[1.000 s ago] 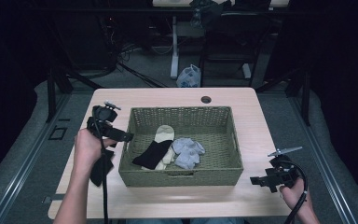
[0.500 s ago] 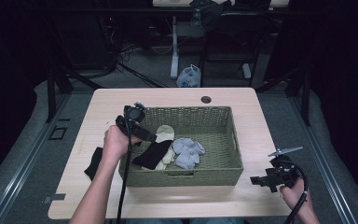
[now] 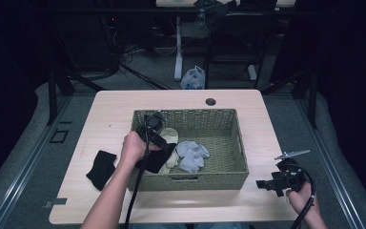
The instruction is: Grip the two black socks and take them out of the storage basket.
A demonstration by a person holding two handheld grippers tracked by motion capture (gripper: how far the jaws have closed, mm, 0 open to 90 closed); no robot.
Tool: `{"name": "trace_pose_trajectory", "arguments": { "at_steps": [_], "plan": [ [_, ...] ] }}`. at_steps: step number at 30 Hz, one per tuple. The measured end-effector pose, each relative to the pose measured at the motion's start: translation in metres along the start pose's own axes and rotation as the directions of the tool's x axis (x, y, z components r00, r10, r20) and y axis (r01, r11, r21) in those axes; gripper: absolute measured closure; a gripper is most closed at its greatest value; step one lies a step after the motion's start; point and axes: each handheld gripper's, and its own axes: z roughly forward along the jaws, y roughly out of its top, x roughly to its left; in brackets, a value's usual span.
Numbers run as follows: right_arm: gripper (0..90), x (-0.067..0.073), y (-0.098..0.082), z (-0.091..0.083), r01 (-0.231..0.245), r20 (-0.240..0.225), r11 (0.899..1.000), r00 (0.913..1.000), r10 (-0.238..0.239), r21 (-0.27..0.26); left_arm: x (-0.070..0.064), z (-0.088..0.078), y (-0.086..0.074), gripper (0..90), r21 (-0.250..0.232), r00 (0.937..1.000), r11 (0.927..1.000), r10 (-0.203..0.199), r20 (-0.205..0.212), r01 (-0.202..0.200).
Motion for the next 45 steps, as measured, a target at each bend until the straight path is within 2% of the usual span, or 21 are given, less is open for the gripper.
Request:
{"name": "trace_pose_trajectory", "arguments": {
  "at_steps": [3, 5, 10, 12, 14, 15, 20, 21, 22, 31, 36, 45],
  "plan": [
    [16.9, -0.001, 0.000, 0.000, 0.002, -0.001, 1.000, 1.0000, -0.002, -0.001, 0.000, 0.010, 0.003, 22.1, 0.024, 0.9999, 0.9997, -0.001, 0.014, 0.001],
    [16.9, -0.001, 0.000, 0.000, 0.002, -0.001, 1.000, 1.0000, -0.002, -0.001, 0.000, 0.015, 0.005, 24.5, 0.048, 0.9999, 0.9988, 0.010, 0.009, -0.010],
    [17.0, 0.000, 0.000, 0.000, 0.002, -0.002, 1.000, 1.0000, -0.002, -0.003, 0.001, 0.030, 0.007, 31.7, 0.096, 1.0000, 0.9954, -0.001, 0.006, 0.000],
    [17.0, -0.001, 0.000, 0.000, 0.002, -0.002, 1.000, 1.0000, -0.002, -0.004, 0.002, 0.035, 0.007, 38.2, 0.113, 1.0000, 0.9936, -0.002, 0.006, 0.001],
    [17.1, -0.001, 0.000, 0.000, 0.004, -0.001, 1.000, 1.0000, -0.004, -0.005, 0.003, 0.039, 0.007, 44.8, 0.111, 0.9998, 0.9936, -0.021, -0.002, 0.022],
    [17.1, -0.001, 0.000, 0.000, 0.004, -0.001, 1.000, 1.0000, -0.004, -0.005, 0.003, 0.041, 0.006, 48.4, 0.115, 0.9996, 0.9930, -0.027, 0.007, 0.026],
    [17.3, -0.001, 0.000, -0.001, -0.005, -0.009, 1.000, 0.9999, 0.005, -0.008, 0.002, 0.042, 0.005, 66.3, 0.118, 0.9994, 0.9929, -0.020, 0.027, 0.016],
    [17.4, -0.001, 0.000, -0.001, -0.005, -0.008, 1.000, 1.0000, 0.005, -0.007, -0.001, 0.039, 0.005, 69.7, 0.114, 0.9997, 0.9934, 0.003, 0.026, -0.006],
    [17.3, -0.001, 0.000, -0.001, -0.005, -0.007, 1.000, 1.0000, 0.005, -0.007, -0.002, 0.038, 0.005, 71.0, 0.112, 0.9997, 0.9937, 0.008, 0.024, -0.011],
    [17.3, -0.001, 0.000, -0.001, -0.004, -0.006, 1.000, 1.0000, 0.004, -0.008, -0.006, 0.011, 0.003, 72.5, 0.020, 0.9990, 0.9993, 0.030, 0.034, -0.030],
    [17.3, -0.001, 0.000, -0.001, -0.004, -0.004, 1.000, 1.0000, 0.004, -0.006, -0.007, -0.010, 0.005, 72.4, -0.034, 0.9983, 0.9984, 0.046, 0.036, -0.045],
    [17.2, -0.001, 0.000, -0.001, -0.008, -0.008, 1.000, 0.9999, 0.008, -0.010, -0.009, -0.037, 0.008, 72.4, -0.083, 0.9967, 0.9944, 0.069, 0.043, -0.065]
  ]
}}
